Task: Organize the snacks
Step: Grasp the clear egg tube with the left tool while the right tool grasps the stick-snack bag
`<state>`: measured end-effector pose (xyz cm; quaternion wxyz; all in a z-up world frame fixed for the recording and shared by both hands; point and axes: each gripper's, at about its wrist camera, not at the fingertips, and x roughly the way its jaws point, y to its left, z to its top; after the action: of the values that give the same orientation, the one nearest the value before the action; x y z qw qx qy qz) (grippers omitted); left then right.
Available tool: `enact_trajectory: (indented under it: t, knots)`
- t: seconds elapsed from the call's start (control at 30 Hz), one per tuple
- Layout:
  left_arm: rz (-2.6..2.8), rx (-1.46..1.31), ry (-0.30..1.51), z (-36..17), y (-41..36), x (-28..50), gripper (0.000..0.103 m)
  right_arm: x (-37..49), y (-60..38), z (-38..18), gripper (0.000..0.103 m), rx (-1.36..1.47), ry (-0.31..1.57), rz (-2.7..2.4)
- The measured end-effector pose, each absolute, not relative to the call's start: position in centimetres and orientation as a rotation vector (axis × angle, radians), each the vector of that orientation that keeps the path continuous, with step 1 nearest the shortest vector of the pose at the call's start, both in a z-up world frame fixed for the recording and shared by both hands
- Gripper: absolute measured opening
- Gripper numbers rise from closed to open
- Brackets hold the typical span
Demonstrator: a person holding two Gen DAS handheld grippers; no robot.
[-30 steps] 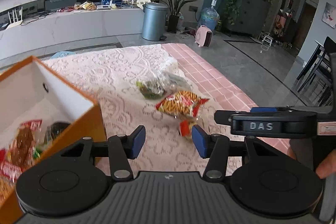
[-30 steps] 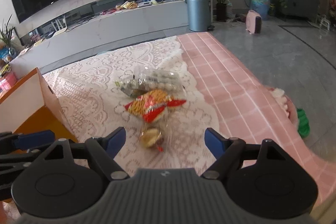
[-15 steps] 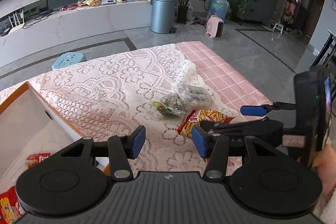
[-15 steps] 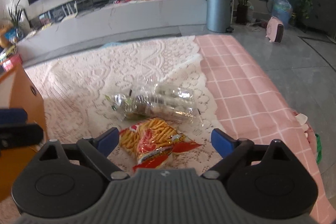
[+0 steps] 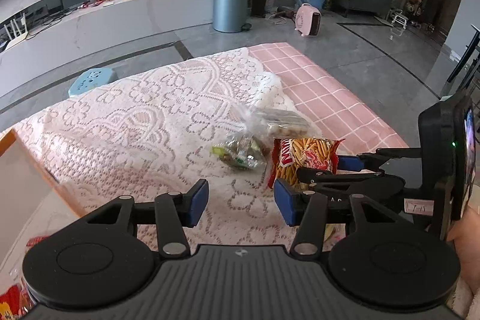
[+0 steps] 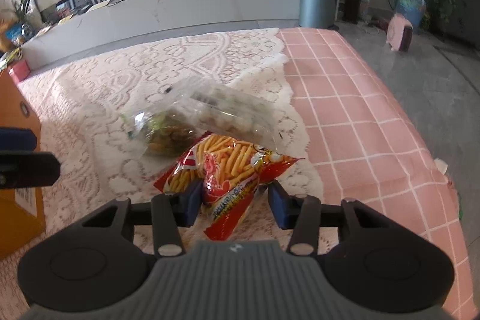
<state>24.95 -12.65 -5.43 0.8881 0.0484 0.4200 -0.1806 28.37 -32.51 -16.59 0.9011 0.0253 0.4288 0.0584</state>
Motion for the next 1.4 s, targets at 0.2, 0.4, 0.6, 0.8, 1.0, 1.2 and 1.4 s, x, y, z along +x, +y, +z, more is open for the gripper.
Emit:
enact_trajectory:
  t: [0.2, 0.4, 0.6, 0.8, 1.0, 1.2, 1.4]
  knots:
    - [-0.420, 0.176, 0.857, -4.9, -14.8, 26.3, 0.060, 29.1, -34.4, -16.8, 0.045, 0.086, 0.892, 0.046]
    - [-0.506, 0.293, 0.834, -5.4, -17.4, 28.2, 0.061, 29.7, -36.7, -17.2, 0.046, 0.164, 0.910, 0.022]
    - [-0.620, 0.519, 0.811, -7.5, -20.8, 30.4, 0.069, 29.2, -38.2, -16.9, 0.039, 0.206, 0.895, -0.042]
    - [-0.646, 0.866, 0.674, -10.8, -24.6, 30.4, 0.069, 29.4, -38.5, -17.1, 0.039, 0.239, 0.900, -0.037]
    - [-0.676, 1.029, 0.654, -13.6, -26.6, 31.1, 0.067, 29.5, -38.9, -17.2, 0.039, 0.267, 0.899, -0.030]
    - [-0.627, 1.038, 0.677, -15.2, -27.0, 32.4, 0.055, 29.5, -38.8, -17.3, 0.039, 0.264, 0.898, -0.022]
    - [-0.553, 1.072, 0.646, -15.9, -27.0, 31.9, 0.032, 29.5, -38.7, -17.4, 0.040, 0.263, 0.899, -0.020]
